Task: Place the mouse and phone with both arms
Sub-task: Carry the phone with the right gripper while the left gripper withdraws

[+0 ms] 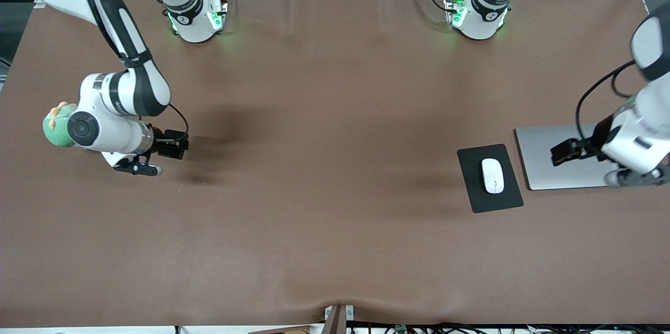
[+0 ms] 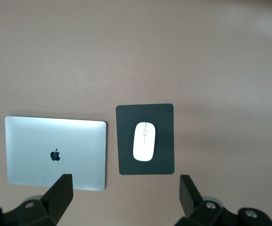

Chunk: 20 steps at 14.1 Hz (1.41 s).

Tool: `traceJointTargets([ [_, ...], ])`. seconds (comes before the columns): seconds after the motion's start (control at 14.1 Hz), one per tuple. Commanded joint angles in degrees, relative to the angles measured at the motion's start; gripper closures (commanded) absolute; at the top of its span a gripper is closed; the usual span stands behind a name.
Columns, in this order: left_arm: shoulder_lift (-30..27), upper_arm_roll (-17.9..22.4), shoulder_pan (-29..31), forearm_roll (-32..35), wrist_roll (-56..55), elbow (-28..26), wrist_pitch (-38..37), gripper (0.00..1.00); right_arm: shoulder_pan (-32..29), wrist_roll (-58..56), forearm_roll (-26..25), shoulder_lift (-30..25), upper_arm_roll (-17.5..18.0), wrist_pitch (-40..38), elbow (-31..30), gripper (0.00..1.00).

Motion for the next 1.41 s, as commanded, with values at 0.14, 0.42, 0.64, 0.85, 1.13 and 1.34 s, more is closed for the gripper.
traceJointTargets([
  [0.14,-6.6,-0.7,0.6,-1.5,0.8,-0.9,-5.7,0.00,-7.1,-9.9,-0.6,-2.9,-0.2,9.9,-9.8,1.00],
  [0.42,-9.9,-1.2,0.0,-2.3,0.9,-1.3,-8.9,0.00,-12.3,-16.4,-0.6,-2.4,-0.4,13.5,-12.9,1.00],
  [0.64,-11.7,8.7,-8.4,-2.8,2.9,-4.3,-9.4,0.00,-12.2,-16.5,-0.6,-2.2,-0.4,20.7,-17.1,1.00],
  [0.85,-12.7,10.5,-9.3,-3.1,5.1,-5.2,-9.4,0.00,-11.7,-16.8,-0.7,-0.6,-0.4,22.2,-17.5,1.00],
  [1.13,-15.2,13.0,-10.0,-4.7,5.8,-6.9,-9.4,0.00,-11.3,-17.3,-1.7,0.3,-0.4,21.7,-17.2,0.14],
  [1.34,-16.4,13.9,-9.7,-5.3,7.7,-7.7,-10.2,0.00,-10.4,-17.2,-1.7,-0.2,-0.2,15.2,-13.8,0.00],
])
